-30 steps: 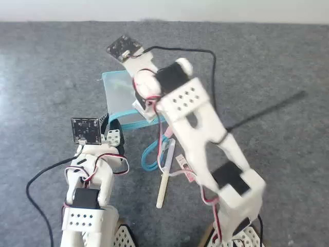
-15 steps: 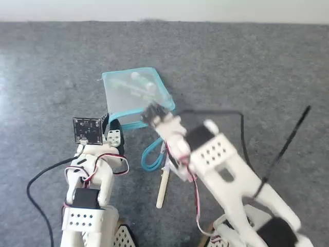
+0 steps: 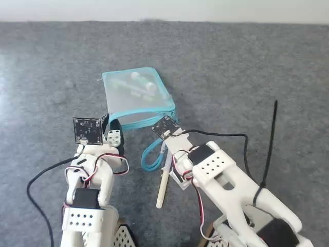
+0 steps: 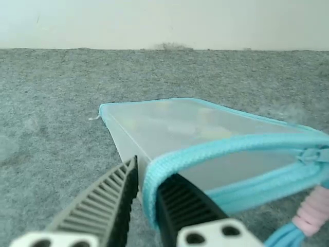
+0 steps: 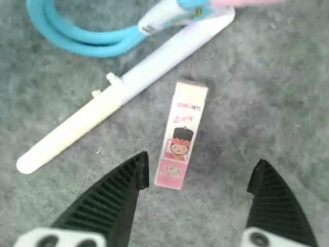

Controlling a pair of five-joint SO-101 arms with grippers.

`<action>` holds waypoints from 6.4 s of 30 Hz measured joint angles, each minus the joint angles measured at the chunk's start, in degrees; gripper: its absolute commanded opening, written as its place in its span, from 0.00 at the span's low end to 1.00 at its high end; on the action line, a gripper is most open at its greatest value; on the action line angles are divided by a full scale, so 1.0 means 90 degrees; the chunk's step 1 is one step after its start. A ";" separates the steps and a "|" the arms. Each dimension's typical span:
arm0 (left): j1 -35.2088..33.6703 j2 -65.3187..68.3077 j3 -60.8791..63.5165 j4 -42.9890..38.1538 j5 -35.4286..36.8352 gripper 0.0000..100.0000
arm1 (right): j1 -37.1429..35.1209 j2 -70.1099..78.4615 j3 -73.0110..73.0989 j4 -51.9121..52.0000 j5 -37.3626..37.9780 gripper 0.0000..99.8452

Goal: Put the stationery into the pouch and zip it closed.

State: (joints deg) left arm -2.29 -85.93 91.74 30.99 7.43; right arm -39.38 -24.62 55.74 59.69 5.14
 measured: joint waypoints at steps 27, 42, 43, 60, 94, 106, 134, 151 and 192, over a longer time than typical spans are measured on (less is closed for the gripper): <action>0.0000 0.0000 0.0000 0.0000 0.0000 0.01 | 0.1739 -0.0166 -0.0987 0.1524 0.1192 0.01; 0.0020 0.0000 0.0000 0.0000 -0.0020 0.01 | -0.0098 0.0821 -0.6242 0.4523 0.1026 0.01; 0.0020 0.0000 0.0000 0.0000 -0.0020 0.01 | -0.0127 0.1182 -0.6476 0.4523 0.1016 0.01; 0.0313 0.0000 0.0195 0.0000 -0.0029 0.01 | -0.0176 0.4484 -0.9231 0.4552 0.0733 0.02; 0.0606 0.0000 0.0264 -0.0098 -0.0313 0.01 | -0.0107 0.3487 -1.0628 0.4562 0.0645 0.29; -0.0176 0.0000 0.0264 -0.0371 -0.0313 0.01 | -0.0127 0.0098 -0.3839 0.2686 0.0371 0.29; -0.1026 0.0010 0.0205 -0.0371 -0.0283 0.01 | -0.1582 0.2002 -0.1211 -0.0596 -0.3731 0.29; -0.0996 0.0010 0.0205 -0.0371 -0.0283 0.01 | -0.1260 0.2471 -0.1407 -0.0625 -0.3214 0.03; -0.1016 0.0010 0.0205 -0.0371 -0.0283 0.01 | 0.2940 0.2628 -0.2247 0.0527 0.1231 0.28</action>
State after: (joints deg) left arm -11.43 -85.85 93.58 27.65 4.88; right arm -12.92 -0.97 35.52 64.44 16.22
